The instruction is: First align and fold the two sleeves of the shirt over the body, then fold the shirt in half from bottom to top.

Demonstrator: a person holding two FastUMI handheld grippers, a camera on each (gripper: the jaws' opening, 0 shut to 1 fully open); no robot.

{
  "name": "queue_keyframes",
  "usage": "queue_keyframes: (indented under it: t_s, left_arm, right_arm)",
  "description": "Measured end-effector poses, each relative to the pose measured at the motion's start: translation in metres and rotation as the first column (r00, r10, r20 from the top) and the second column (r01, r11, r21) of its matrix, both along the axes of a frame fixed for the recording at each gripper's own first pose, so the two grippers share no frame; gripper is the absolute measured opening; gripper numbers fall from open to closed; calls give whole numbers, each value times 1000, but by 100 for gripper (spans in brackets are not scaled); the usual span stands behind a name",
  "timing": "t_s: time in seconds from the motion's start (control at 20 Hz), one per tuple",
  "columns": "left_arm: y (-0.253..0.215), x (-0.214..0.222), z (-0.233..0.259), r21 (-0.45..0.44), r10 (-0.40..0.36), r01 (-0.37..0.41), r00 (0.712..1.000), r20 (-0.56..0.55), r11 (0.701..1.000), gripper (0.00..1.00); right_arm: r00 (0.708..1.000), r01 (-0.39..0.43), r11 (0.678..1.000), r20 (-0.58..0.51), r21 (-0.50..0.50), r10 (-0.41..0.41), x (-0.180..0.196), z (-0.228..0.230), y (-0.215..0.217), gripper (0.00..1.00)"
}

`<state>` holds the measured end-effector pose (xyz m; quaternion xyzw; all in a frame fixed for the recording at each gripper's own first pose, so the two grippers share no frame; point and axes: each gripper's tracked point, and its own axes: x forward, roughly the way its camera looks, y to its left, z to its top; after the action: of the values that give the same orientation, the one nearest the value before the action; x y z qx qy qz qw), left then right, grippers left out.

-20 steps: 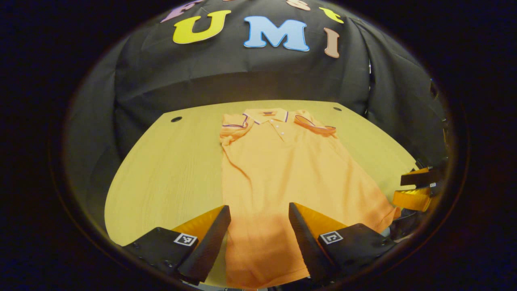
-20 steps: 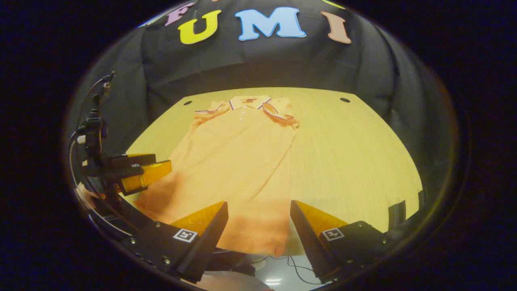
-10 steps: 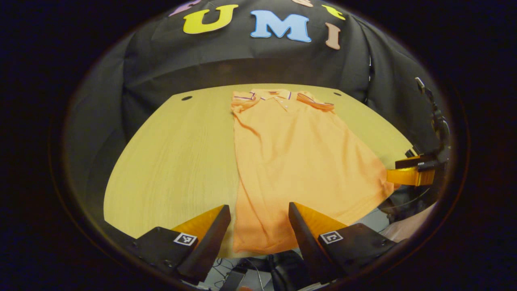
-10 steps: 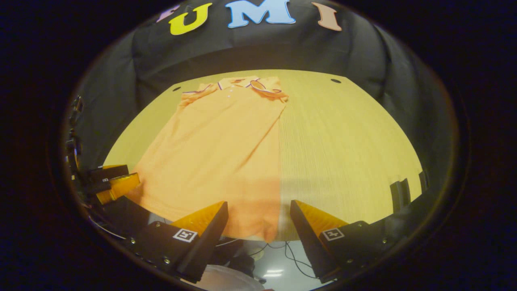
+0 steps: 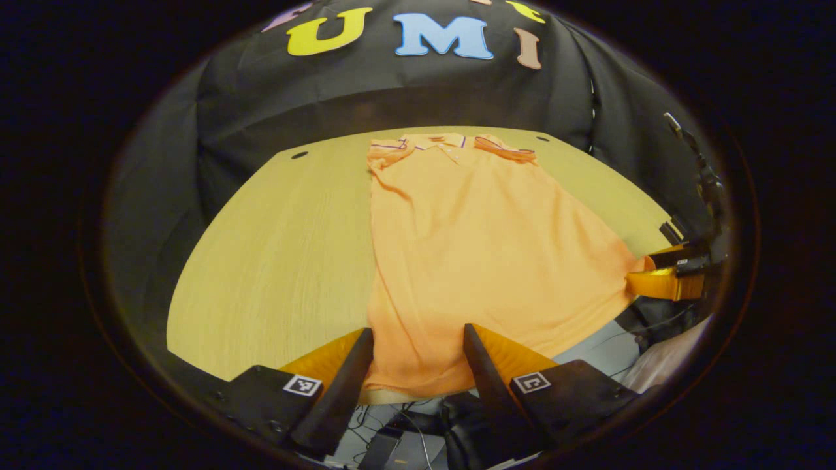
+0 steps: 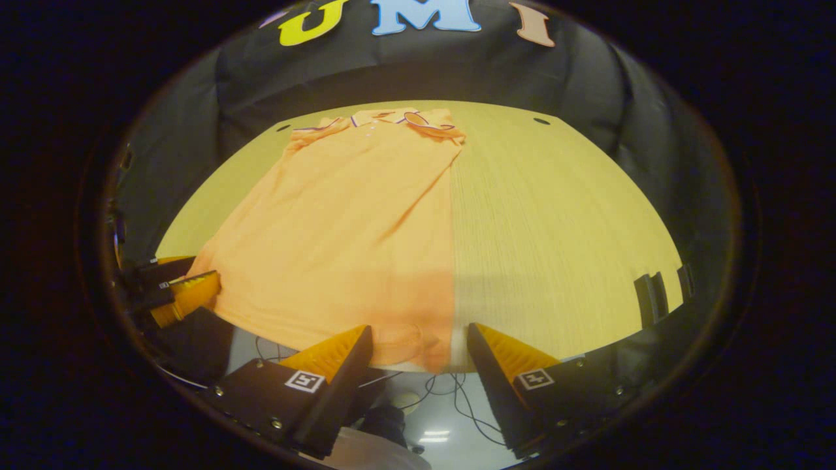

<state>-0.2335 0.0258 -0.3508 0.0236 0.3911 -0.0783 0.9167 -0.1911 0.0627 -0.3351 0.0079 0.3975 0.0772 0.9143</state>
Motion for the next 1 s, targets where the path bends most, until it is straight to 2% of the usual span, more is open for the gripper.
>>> queue_keyframes:
  t_s: [0.05,0.15,0.2,0.25,0.3,0.35,0.4,0.55,0.7,1.0]
  left_arm:
    - [-3,-1,1,2,0,0,1000,3,1000,87]
    - [-14,-2,1,2,-8,8,1000,8,1000,65]
    - [-18,-3,0,9,-9,9,1000,12,1000,51]
    - [-20,-2,0,25,1,-2,1000,17,1000,36]
    - [-22,-1,-2,41,-6,5,1000,20,999,18]
    - [-23,-1,0,50,8,-9,1000,21,999,18]
    - [-23,-1,0,54,14,-16,1000,21,998,8]
    - [-20,-1,7,33,52,-52,999,-2,998,9]
    - [-23,7,37,11,82,-83,995,48,997,8]
    - [-36,47,92,7,66,-69,982,179,998,10]
  right_arm:
    - [1000,-8,1000,-2,0,8,-2,-1,3,78]
    - [1000,-6,1000,4,15,6,0,-1,5,50]
    - [1000,-2,1000,7,25,2,1,0,5,39]
    - [1000,-3,999,9,32,3,1,-1,6,31]
    - [1000,-7,999,12,42,6,-1,-1,5,31]
    - [1000,14,996,12,85,-15,2,0,7,18]
    - [1000,6,993,-4,122,-5,3,0,9,5]
    - [1000,9,983,-3,184,-9,0,11,4,4]
    - [999,-3,978,52,207,-8,8,39,-1,5]
    - [984,-20,986,178,166,-10,45,98,-11,5]
